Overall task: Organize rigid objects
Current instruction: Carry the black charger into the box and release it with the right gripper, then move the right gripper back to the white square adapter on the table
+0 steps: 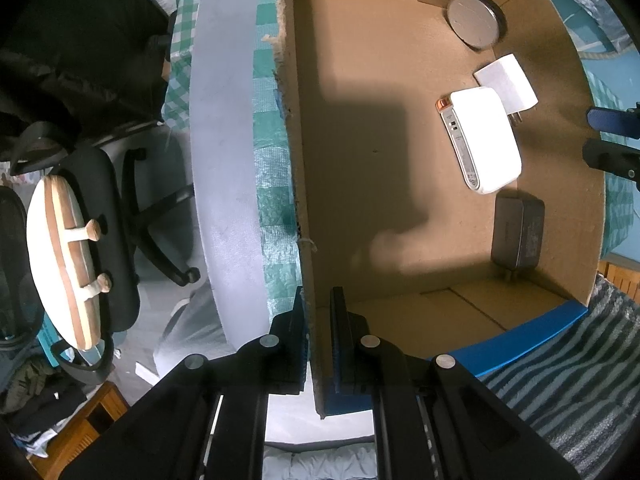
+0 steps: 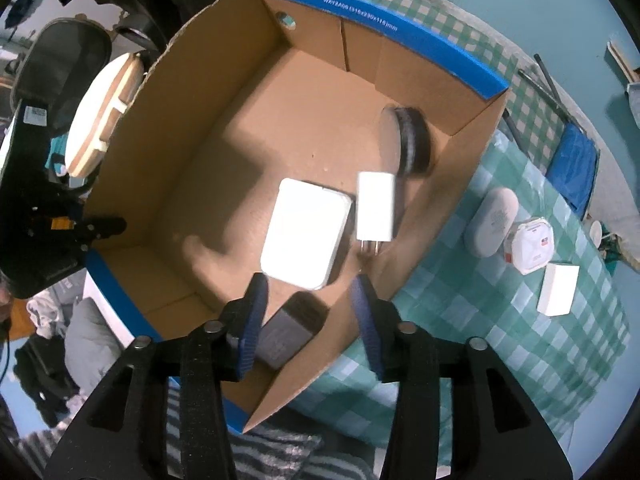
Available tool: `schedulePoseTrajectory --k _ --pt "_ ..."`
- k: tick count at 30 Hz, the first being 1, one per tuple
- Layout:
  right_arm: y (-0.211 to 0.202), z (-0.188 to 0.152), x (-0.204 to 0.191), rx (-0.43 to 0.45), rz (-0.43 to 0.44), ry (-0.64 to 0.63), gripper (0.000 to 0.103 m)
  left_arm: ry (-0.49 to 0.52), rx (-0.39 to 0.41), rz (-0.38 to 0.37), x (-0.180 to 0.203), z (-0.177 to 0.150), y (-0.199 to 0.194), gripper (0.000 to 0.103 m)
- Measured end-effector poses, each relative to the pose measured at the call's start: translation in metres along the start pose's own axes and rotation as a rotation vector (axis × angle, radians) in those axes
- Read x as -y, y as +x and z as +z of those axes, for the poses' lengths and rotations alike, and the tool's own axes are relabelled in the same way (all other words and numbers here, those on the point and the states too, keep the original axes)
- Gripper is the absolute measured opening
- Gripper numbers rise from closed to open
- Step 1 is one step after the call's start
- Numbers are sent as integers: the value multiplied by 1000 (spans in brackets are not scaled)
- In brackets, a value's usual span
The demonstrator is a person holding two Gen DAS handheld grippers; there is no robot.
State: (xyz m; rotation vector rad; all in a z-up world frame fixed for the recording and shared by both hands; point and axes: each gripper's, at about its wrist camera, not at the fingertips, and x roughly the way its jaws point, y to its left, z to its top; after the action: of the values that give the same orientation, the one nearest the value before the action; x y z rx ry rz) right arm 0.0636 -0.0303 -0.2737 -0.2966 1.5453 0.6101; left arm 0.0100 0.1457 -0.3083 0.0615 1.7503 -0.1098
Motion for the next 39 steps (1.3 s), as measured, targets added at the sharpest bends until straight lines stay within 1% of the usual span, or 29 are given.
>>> schedulePoseTrajectory --k 7,14,17,19,23,28,33,39 --pt "-9 -1 5 23 -2 0 58 -2 0 4 2 -1 -1 8" --pt "-20 -3 15 51 -1 6 58 -9 -2 3 0 -1 -2 8" --pt "-26 -5 24 65 -9 12 60 -9 -2 4 0 -1 -2 8" --pt "-30 -6 34 77 -11 24 62 -10 -3 6 -1 -2 -2 8" --pt "-36 -10 55 90 -17 57 63 -16 -2 6 -1 -2 -3 8" --pt "-39 -14 93 93 -28 106 63 -25 -2 6 -2 -4 -3 8" --pt "-37 -22 129 90 -57 138 63 -33 -6 6 -2 -3 -2 8" --pt "-28 -30 173 74 -71 168 63 -39 -9 12 -2 -4 -2 8"
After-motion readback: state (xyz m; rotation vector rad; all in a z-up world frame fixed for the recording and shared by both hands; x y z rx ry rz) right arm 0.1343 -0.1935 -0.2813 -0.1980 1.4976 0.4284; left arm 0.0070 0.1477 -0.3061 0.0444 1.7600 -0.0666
